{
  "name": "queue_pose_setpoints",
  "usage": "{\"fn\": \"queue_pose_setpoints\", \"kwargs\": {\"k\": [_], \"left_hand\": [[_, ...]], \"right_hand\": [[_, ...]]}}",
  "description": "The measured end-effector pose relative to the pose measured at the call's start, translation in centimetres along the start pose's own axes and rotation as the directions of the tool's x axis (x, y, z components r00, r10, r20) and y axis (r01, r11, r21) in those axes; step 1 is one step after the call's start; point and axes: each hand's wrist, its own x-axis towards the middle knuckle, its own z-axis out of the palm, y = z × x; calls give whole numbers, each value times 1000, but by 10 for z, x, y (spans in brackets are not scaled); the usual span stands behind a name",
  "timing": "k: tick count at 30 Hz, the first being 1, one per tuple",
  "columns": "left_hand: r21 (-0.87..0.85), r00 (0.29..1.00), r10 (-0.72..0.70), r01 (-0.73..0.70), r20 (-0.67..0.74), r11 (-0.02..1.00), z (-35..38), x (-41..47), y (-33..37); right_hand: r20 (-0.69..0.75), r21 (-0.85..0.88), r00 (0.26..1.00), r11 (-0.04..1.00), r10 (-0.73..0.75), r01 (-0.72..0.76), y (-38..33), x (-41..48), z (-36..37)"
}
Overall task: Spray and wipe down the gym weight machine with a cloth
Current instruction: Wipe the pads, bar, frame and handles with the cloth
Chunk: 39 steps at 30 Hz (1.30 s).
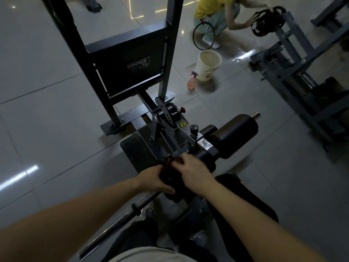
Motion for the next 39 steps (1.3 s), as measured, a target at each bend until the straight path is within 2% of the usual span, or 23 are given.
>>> {"fn": "queue_pose_setpoints", "kwargs": {"k": [3, 5, 7, 9, 11, 13, 15, 17, 19, 22, 26, 27, 28, 30, 32, 35, 39], "left_hand": [[19, 996, -4, 6, -92, 1000, -1, -2, -4], [8, 994, -6, 7, -109, 1000, -2, -3, -8], [-41, 997, -24, 21, -78, 999, -1, -2, -10], [-143, 998, -55, 51, -18, 988, 1, -2, -9], [-169, 997, -63, 68, 37, 983, 2, 2, -14], [-78, 995, -59, 65, 80, 995, 3, 1, -21], [-143, 997, -50, 59, 63, 988, 1, -3, -26], [-289, 999, -49, 49, 9, 956, -5, -6, -26], [-312, 998, -67, 61, -8, 948, -11, -3, -18], [-142, 998, -41, 34, -51, 989, -9, 7, -2], [170, 997, -8, 20, -75, 985, 8, 19, 22], [251, 996, 9, 12, -85, 968, 12, 22, 27], [333, 994, 29, 7, -102, 943, 16, 27, 30], [427, 992, 43, 13, -121, 904, 16, 32, 33], [427, 996, 6, 35, -94, 903, 12, 39, 33], [411, 998, -39, 58, -55, 910, 7, 45, 30], [382, 998, -57, 63, -28, 922, 5, 44, 30]], "right_hand": [[-31, -80, 929, 925, 370, -371, 57, 8, -13], [-29, -118, 870, 862, 493, -493, 69, 15, -17], [-67, -89, 838, 833, 542, -546, 51, 19, -16], [-29, -31, 889, 888, 457, -458, 10, 20, -6], [63, 60, 977, 977, 201, -205, -39, 13, 9], [166, 150, 985, 988, -45, 20, -67, 1, 16], [163, 158, 979, 983, -122, 96, -56, -5, 8], [122, 136, 992, 991, -15, -2, -19, -7, -6], [77, 94, 981, 978, 177, -184, 24, -11, -14], [9, 13, 905, 905, 426, -426, 63, -14, -28], [-190, 77, 780, 801, 597, -594, 83, -18, -45], [-213, 82, 773, 800, 597, -595, 87, -21, -45], [-192, 57, 799, 819, 571, -571, 89, -26, -41], [-49, -54, 892, 891, 450, -452, 85, -35, -24], [82, -109, 925, 926, 371, -361, 85, -43, -7], [64, -152, 962, 955, 266, -254, 100, -30, -6], [165, -299, 981, 953, 105, -52, 122, 14, -14]]}}
